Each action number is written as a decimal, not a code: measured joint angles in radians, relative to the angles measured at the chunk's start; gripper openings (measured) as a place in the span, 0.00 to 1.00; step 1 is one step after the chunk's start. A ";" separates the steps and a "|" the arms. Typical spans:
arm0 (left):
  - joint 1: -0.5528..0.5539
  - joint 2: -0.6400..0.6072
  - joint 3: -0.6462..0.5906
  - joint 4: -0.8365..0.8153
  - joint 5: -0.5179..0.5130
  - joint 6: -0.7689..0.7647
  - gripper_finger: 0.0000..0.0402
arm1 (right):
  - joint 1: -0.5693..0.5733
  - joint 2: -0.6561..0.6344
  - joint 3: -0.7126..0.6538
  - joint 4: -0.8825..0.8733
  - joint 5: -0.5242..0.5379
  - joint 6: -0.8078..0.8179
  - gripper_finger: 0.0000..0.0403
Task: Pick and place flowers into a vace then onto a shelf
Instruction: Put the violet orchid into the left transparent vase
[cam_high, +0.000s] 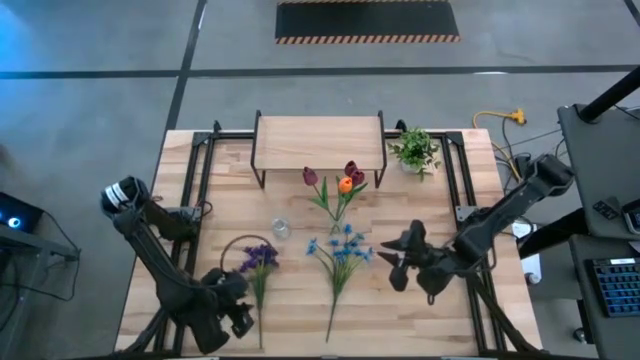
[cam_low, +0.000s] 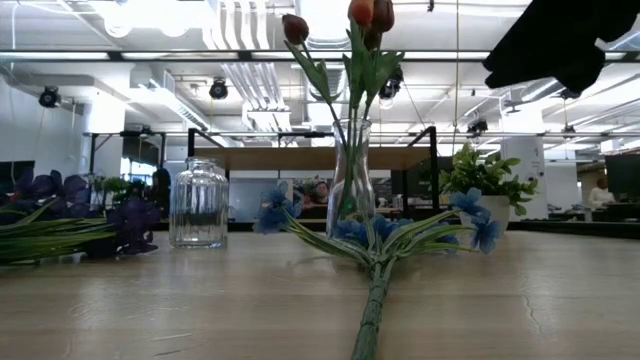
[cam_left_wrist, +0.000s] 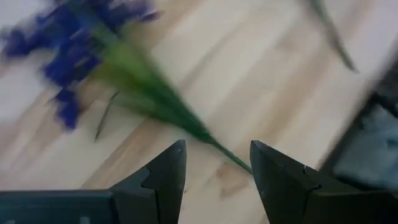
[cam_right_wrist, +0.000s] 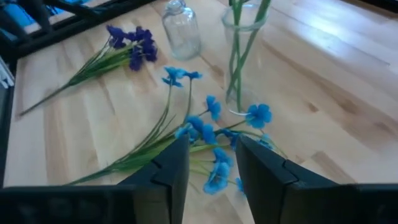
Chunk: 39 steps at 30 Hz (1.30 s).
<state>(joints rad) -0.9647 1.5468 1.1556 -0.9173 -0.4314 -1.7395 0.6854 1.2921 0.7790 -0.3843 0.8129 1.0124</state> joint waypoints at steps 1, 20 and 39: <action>-0.002 0.009 -0.001 -0.015 0.006 -0.071 0.40 | 0.000 0.013 0.000 0.009 -0.001 -0.001 0.31; 0.073 0.148 -0.013 0.020 0.079 -0.405 0.40 | 0.001 -0.051 0.001 0.015 -0.003 -0.182 0.32; 0.134 0.147 -0.159 0.181 0.110 -0.402 0.40 | 0.001 -0.107 0.001 -0.031 -0.018 -0.229 0.28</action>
<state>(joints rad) -0.8303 1.6939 0.9965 -0.7365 -0.3210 -2.1414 0.6868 1.1847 0.7795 -0.4149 0.7949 0.7836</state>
